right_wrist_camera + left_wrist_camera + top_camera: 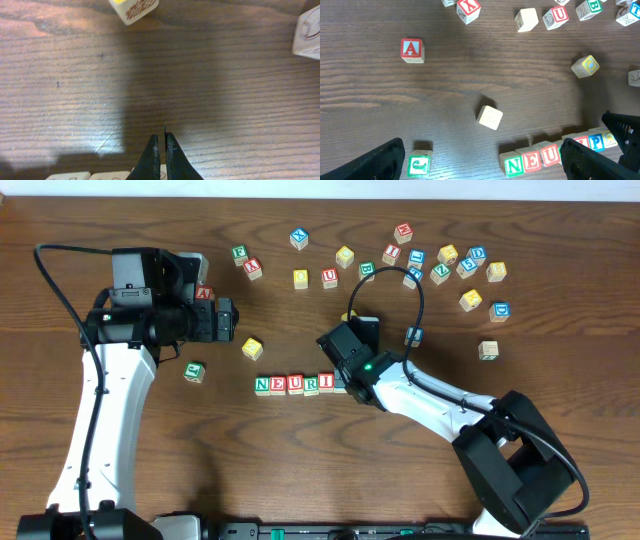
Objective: Spell out NEURIPS
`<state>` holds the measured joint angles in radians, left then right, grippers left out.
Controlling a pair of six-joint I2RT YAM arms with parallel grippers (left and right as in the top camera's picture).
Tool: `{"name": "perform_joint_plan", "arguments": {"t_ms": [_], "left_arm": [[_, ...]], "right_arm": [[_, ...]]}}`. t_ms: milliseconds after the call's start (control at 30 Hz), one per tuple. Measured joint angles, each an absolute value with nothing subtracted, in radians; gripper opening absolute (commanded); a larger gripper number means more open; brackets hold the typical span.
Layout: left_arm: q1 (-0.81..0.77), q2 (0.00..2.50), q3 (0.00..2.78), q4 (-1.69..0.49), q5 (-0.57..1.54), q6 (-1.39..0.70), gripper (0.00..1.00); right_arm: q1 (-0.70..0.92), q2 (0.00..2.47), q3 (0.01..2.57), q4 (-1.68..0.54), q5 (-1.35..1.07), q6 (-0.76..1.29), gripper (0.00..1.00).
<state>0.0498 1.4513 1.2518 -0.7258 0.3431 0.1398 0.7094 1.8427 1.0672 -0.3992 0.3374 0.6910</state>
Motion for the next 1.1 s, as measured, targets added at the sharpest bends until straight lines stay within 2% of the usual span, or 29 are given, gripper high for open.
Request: {"name": "perform_joint_plan", "arguments": {"t_ms": [300, 667, 1100], "left_arm": [[0.050, 1.451, 1.252, -0.726, 0.343, 0.140, 0.98], [0.050, 1.451, 1.252, -0.726, 0.343, 0.140, 0.98], [0.050, 1.451, 1.252, -0.726, 0.343, 0.140, 0.98]], "right_arm": [[0.707, 1.843, 1.067, -0.421, 0.435, 0.692, 0.01], [0.629, 1.842, 1.068, -0.589, 0.472, 0.780, 0.01], [0.633, 1.822, 1.069, -0.336, 0.355, 0.664, 0.01]]}}
